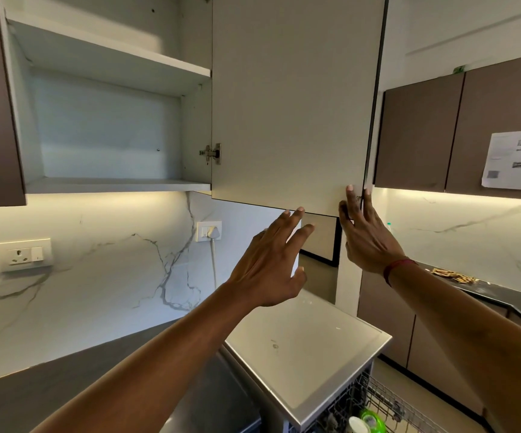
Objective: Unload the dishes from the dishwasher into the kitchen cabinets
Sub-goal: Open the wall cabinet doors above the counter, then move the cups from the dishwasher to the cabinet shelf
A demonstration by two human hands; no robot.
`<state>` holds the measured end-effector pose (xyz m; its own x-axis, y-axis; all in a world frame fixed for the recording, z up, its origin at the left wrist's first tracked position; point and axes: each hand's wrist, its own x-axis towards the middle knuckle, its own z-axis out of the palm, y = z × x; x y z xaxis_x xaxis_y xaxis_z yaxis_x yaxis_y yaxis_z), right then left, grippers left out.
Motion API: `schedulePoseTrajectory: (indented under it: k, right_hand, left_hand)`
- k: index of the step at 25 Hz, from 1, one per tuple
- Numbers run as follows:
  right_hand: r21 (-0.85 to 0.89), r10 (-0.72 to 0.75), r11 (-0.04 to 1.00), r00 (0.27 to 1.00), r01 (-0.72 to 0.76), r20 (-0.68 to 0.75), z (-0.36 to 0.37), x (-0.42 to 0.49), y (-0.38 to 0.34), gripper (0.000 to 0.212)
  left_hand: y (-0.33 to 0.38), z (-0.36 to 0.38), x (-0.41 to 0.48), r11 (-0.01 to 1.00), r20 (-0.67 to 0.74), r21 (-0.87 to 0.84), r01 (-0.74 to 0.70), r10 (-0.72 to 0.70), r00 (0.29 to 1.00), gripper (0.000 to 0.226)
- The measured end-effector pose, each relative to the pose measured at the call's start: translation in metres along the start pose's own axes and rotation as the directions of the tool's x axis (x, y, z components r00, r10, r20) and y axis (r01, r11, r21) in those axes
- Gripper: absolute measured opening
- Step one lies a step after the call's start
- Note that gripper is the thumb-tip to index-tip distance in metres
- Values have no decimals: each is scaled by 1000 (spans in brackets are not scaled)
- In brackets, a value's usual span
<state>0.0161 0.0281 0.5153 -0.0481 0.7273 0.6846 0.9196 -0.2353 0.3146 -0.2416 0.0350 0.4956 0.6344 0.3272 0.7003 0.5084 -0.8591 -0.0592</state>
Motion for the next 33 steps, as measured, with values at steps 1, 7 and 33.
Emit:
schedulePoseTrajectory:
  k: [1, 7, 33]
  right_hand:
    - [-29, -14, 999, 1000, 14, -20, 1, -1, 1, 84]
    - [-141, -70, 988, 993, 56, -95, 7, -3, 2, 80]
    - [158, -15, 987, 961, -30, 278, 136, -234, -5, 79]
  left_hand:
    - [-1, 2, 2, 1000, 6, 16, -5, 5, 1000, 75]
    - [0, 15, 17, 996, 59, 93, 2, -8, 998, 84]
    - [80, 216, -52, 979, 493, -175, 109, -9, 870, 91]
